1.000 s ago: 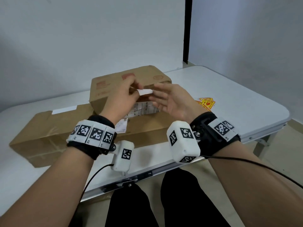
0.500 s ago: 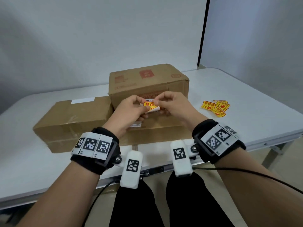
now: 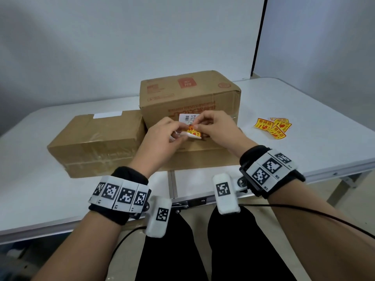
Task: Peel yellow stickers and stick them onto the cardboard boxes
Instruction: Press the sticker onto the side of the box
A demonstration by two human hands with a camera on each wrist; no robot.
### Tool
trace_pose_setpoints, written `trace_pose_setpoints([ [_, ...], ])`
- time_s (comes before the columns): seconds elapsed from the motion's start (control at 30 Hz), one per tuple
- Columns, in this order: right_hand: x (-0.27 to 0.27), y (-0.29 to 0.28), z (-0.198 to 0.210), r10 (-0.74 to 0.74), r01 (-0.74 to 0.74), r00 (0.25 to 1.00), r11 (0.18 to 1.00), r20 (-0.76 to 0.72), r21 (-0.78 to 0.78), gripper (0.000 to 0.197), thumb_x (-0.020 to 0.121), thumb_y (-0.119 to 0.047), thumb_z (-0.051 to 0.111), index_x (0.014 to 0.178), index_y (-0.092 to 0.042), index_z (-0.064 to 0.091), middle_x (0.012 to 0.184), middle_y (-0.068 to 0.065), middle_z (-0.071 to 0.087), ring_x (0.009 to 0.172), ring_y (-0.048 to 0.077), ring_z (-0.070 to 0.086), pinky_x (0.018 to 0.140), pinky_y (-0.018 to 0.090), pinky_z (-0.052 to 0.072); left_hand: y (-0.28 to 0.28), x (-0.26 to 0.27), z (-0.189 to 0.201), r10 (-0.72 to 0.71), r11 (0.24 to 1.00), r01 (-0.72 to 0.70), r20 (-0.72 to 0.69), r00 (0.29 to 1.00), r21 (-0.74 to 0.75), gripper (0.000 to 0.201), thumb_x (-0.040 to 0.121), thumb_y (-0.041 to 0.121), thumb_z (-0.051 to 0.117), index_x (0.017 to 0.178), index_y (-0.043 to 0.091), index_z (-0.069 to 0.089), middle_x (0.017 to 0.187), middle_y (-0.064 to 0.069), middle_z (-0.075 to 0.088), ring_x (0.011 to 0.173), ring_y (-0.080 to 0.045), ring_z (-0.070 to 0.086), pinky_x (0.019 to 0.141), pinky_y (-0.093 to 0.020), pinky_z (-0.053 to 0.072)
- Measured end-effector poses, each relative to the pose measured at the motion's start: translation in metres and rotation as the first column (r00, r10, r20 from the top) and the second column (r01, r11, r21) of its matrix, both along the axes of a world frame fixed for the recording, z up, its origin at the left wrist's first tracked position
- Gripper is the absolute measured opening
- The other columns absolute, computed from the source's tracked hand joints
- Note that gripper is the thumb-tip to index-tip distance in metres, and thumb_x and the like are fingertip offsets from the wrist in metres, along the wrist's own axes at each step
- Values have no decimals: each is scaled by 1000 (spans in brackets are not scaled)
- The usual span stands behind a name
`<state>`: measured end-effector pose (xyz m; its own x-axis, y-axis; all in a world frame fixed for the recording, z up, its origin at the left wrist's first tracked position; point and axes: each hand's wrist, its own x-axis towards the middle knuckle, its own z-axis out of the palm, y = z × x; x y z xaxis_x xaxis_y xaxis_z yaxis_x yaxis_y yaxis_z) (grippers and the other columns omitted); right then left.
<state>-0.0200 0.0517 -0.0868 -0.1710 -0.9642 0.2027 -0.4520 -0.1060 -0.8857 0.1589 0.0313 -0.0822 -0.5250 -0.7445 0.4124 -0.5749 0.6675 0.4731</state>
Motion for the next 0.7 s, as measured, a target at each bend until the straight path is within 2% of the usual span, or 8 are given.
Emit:
trace_pose_setpoints([
  [0.07,2,1,-1,-9,8,999,1000,-37,-25,4,84,-11,70,83,-14,70,75,-6,64,68,1,55,67,12,44,1,0,-3,14,1000,-13,9,1000,-20,18,89,20,65,106,19,70,97,2,56,78,-7,55,67,-2,37],
  [0.13,3,2,-2,-24,21,998,998,-65,-51,2,84,-12,70,84,-13,71,73,-8,63,66,-3,52,61,4,40,0,-1,-6,34,999,-34,23,999,-19,13,88,19,66,99,16,72,98,0,58,82,-11,56,66,-4,37],
  [0.3,2,2,-6,-53,47,992,997,-116,-58,3,83,-12,70,84,-15,72,65,-17,58,54,-12,51,56,1,38,1,-4,-12,8,999,-6,51,999,-52,11,86,18,68,95,16,74,100,2,65,89,-13,61,68,-3,37],
  [0.33,2,2,-7,-57,49,991,997,-123,-60,4,83,-12,70,84,-14,73,65,-17,59,53,-13,51,56,1,38,1,-4,-12,1,998,2,60,998,-61,12,86,17,68,96,16,74,100,0,67,90,-15,62,70,-6,39],
  [0.4,2,2,-8,-59,51,989,997,-133,-63,4,83,-11,70,85,-13,73,67,-15,60,54,-14,52,57,1,39,1,-4,-11,-11,997,17,78,997,-75,15,86,17,67,98,15,75,100,-2,68,94,-18,62,77,-22,48],
  [0.47,2,2,-9,-56,48,989,997,-136,-64,5,83,-11,70,86,-11,74,68,-14,62,53,-12,53,57,2,39,1,-3,-10,-20,995,29,93,995,-96,16,87,15,66,100,15,75,99,-3,69,95,-20,63,80,-31,50],
  [0.6,1,3,-10,-51,43,986,998,-160,-55,5,84,-11,69,86,-12,74,68,-12,61,57,-1,52,57,3,39,5,-4,-11,-20,989,39,129,991,-140,18,86,15,66,101,16,76,98,-4,70,94,-24,64,80,-38,50],
  [0.7,2,3,-11,-52,41,981,997,-184,-60,5,84,-10,69,86,-13,73,68,-12,60,59,0,52,59,3,41,7,-5,-12,-6,987,33,171,985,-155,19,88,16,63,103,16,75,99,-5,70,96,-25,62,81,-38,49],
])
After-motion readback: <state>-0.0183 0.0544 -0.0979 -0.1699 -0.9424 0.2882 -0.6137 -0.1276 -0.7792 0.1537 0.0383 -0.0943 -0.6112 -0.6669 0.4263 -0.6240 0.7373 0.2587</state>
